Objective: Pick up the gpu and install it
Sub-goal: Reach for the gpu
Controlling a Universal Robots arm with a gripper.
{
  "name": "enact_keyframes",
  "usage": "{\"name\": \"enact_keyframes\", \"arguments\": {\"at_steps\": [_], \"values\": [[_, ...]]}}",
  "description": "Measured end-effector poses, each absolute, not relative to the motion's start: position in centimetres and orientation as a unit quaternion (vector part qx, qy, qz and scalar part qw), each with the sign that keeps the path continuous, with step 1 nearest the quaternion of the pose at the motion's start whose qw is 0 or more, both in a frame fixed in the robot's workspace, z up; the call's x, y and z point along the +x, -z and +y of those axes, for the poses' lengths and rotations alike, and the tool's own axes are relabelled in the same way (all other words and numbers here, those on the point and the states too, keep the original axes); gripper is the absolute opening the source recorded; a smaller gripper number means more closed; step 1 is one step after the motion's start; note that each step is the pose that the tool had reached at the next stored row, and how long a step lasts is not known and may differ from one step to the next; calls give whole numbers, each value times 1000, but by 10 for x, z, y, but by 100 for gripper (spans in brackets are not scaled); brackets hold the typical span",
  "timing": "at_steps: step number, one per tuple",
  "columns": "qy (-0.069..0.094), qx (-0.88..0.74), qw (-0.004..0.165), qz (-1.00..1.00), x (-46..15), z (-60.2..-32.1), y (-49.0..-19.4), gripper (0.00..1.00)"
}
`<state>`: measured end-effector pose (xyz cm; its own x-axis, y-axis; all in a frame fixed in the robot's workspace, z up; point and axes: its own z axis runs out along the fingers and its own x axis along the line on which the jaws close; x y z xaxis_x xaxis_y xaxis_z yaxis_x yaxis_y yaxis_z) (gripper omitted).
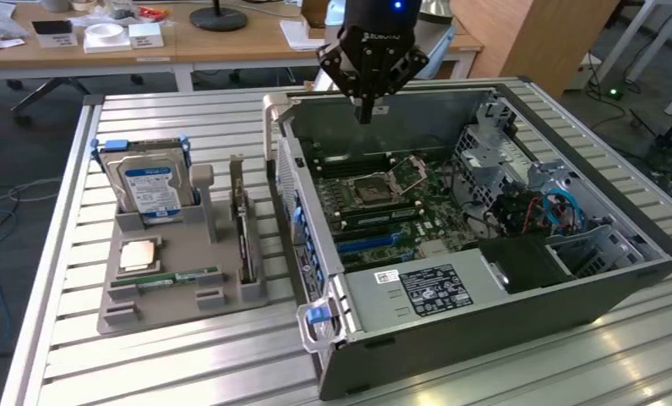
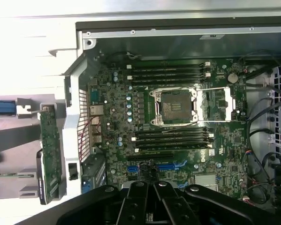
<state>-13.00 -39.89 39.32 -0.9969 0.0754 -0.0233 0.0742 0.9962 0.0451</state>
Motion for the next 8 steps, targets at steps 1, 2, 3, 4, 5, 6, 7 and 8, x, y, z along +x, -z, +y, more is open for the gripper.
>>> {"name": "enact_keyframes", "arguments": {"at_steps": [1, 2, 3, 4, 5, 6, 7, 8], "values": [[-22, 37, 12, 999, -132, -399, -393, 11], [-22, 37, 12, 999, -135, -399, -393, 11], [-22, 37, 12, 999, -138, -399, -393, 11], [-22, 37, 12, 999, -141, -399, -393, 11], [-22, 37, 12, 999, -144, -399, -393, 11], [-22, 37, 12, 999, -148, -399, -393, 11], [-22, 37, 12, 999, -151, -399, -393, 11], [-22, 37, 12, 999, -155, -399, -393, 11]]}}
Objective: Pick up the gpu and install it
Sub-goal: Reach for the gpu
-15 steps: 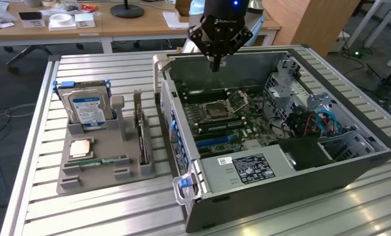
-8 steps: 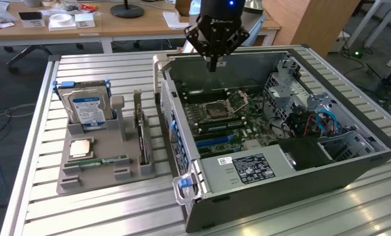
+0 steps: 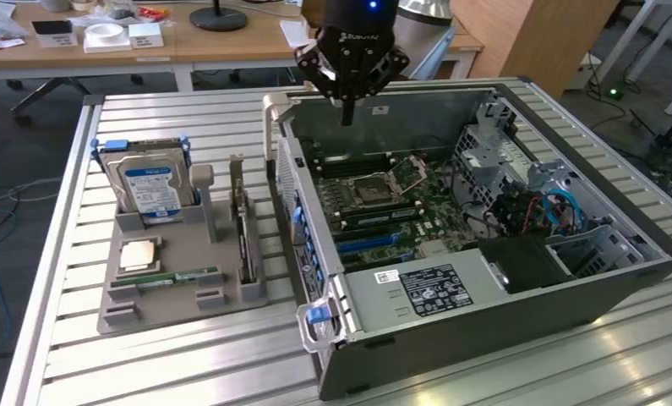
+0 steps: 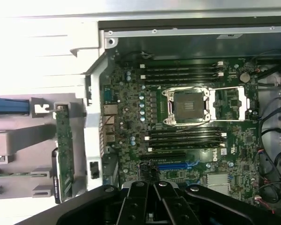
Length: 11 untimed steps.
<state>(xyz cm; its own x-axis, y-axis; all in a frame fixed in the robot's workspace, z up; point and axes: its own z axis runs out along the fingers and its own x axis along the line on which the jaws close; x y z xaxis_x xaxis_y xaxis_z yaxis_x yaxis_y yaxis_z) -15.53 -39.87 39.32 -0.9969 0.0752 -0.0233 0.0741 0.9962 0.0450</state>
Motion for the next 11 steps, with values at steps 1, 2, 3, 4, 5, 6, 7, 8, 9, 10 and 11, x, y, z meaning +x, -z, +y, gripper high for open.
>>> {"name": "enact_keyframes", "arguments": {"at_steps": [1, 2, 3, 4, 5, 6, 7, 8, 9, 10, 11], "values": [[-22, 37, 12, 999, -159, -399, -393, 11], [-22, 37, 12, 999, -163, -399, -393, 11], [-22, 37, 12, 999, -167, -399, -393, 11], [-22, 37, 12, 999, -171, -398, -393, 11], [-22, 38, 12, 999, -175, -398, -393, 11], [-22, 38, 13, 999, -180, -398, -393, 11], [-22, 38, 12, 999, -183, -398, -393, 11], [-22, 38, 13, 999, -187, -398, -393, 11], [-22, 38, 13, 999, -191, -398, -393, 11], [-22, 38, 13, 999, -195, -397, -393, 11], [-22, 39, 13, 999, -200, -397, -393, 11]]}}
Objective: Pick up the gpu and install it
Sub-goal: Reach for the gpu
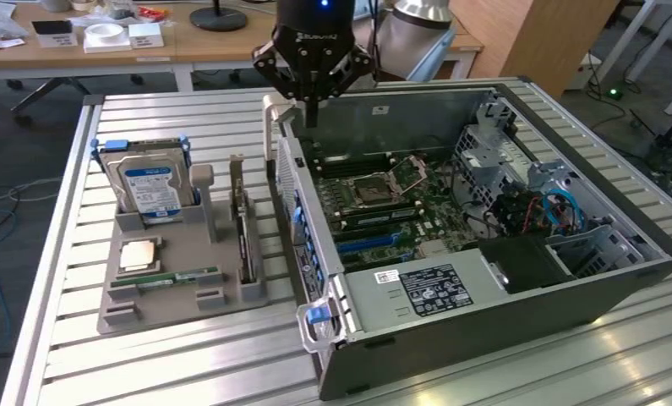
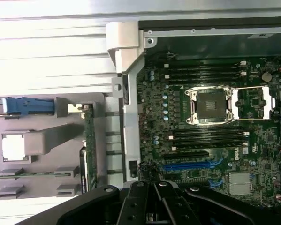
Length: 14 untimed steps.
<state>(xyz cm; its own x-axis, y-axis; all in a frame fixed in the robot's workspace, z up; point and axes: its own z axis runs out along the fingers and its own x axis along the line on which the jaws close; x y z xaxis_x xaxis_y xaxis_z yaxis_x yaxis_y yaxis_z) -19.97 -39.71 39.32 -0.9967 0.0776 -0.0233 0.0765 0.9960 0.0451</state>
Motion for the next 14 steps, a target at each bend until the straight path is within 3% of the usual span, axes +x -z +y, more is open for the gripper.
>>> {"name": "enact_keyframes", "arguments": {"at_steps": [14], "values": [[-22, 42, 13, 999, -260, -393, -393, 11]]}}
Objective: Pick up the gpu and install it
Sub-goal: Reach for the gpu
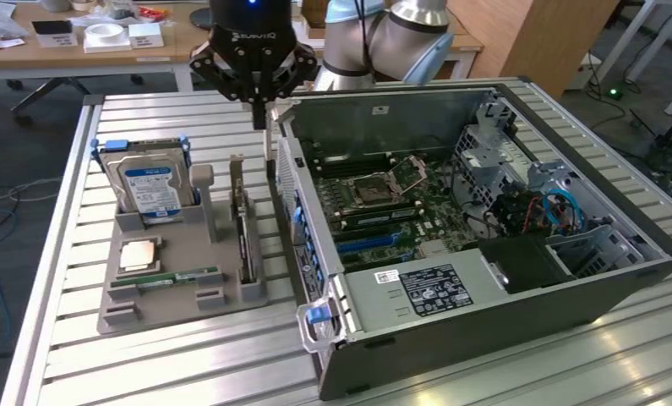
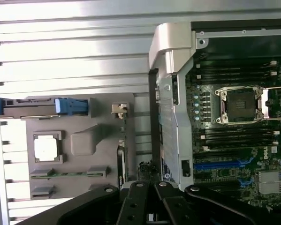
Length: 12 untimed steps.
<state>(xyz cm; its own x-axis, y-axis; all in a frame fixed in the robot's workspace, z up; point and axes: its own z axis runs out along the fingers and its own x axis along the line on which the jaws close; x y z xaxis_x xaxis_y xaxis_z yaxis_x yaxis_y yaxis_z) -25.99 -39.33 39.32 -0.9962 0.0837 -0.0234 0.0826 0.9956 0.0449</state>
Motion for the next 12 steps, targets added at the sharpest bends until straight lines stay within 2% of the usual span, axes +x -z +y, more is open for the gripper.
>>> {"name": "enact_keyframes", "arguments": {"at_steps": [12], "values": [[-22, 44, 13, 999, -282, -392, -393, 11]]}}
